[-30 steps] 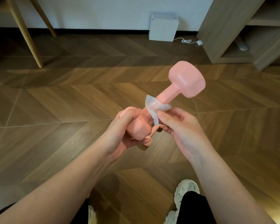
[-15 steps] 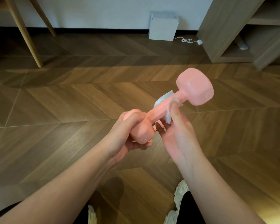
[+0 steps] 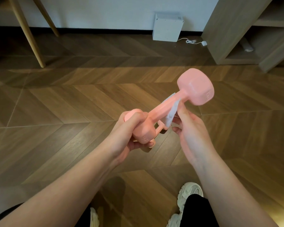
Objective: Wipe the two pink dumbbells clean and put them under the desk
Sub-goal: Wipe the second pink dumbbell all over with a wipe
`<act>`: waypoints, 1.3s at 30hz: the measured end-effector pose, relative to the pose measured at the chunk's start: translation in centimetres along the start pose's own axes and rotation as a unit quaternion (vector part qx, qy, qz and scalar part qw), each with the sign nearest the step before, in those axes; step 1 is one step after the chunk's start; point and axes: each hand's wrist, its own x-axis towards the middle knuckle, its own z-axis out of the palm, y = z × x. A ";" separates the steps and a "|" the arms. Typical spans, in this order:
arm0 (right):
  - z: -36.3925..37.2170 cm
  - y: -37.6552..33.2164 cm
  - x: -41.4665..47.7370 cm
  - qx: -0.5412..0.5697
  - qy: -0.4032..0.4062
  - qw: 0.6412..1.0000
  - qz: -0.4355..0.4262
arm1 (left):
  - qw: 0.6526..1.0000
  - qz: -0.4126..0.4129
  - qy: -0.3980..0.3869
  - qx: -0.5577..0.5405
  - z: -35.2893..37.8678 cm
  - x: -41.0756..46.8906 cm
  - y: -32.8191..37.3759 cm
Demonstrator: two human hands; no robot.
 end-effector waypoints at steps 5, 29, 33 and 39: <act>0.5 -0.2 -0.2 0.129 -0.037 0.990 0.046 | 0.999 0.019 0.025 0.020 -0.1 0.0 0.1; -0.1 0.0 0.1 0.209 -0.127 0.969 -0.019 | 1.000 0.015 0.023 0.009 0.3 -0.2 0.8; 0.6 0.4 0.2 0.247 -0.062 0.967 0.005 | 1.000 0.005 0.019 0.015 0.6 -0.5 0.6; 0.9 0.7 0.0 0.283 -0.060 0.957 0.002 | 0.999 0.003 0.017 0.037 0.8 -0.6 0.5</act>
